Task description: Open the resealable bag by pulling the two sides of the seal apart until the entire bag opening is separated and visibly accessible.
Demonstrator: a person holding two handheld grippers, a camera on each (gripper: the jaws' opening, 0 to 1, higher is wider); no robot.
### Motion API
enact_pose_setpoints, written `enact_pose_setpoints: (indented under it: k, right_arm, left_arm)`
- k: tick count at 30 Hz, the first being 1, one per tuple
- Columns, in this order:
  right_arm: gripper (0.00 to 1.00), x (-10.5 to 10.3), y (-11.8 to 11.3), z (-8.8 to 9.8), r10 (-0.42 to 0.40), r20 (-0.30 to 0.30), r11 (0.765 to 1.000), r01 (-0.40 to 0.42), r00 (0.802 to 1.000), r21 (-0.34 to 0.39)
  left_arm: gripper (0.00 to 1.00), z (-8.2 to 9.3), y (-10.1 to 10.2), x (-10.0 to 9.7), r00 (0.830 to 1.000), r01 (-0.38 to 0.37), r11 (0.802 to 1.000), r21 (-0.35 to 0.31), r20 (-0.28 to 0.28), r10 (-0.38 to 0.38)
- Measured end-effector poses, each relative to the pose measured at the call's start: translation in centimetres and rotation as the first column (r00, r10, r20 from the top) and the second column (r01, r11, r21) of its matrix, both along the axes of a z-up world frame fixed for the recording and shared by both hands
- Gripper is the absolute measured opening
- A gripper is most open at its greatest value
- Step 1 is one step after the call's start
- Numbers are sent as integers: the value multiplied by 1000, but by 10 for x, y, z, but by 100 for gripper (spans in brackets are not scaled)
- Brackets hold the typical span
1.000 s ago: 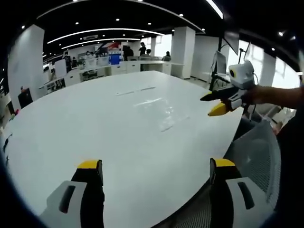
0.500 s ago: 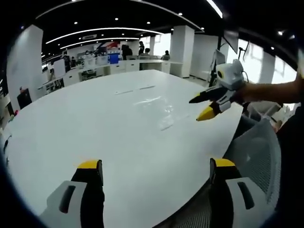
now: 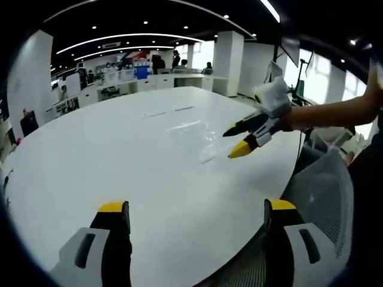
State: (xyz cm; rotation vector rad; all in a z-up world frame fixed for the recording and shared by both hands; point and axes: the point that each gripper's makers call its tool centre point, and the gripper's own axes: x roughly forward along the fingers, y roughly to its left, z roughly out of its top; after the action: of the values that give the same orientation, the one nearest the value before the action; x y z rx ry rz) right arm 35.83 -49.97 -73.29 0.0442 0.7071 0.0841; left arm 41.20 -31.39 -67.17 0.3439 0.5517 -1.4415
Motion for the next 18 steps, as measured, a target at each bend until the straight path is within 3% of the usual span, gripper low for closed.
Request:
enact_pose_setpoints:
  k: [18]
  right_arm:
    - [36, 21, 2, -26, 55, -52, 999, -55, 997, 3]
  left_arm:
    - [88, -2, 0, 3, 1000, -6, 1000, 6, -21, 6]
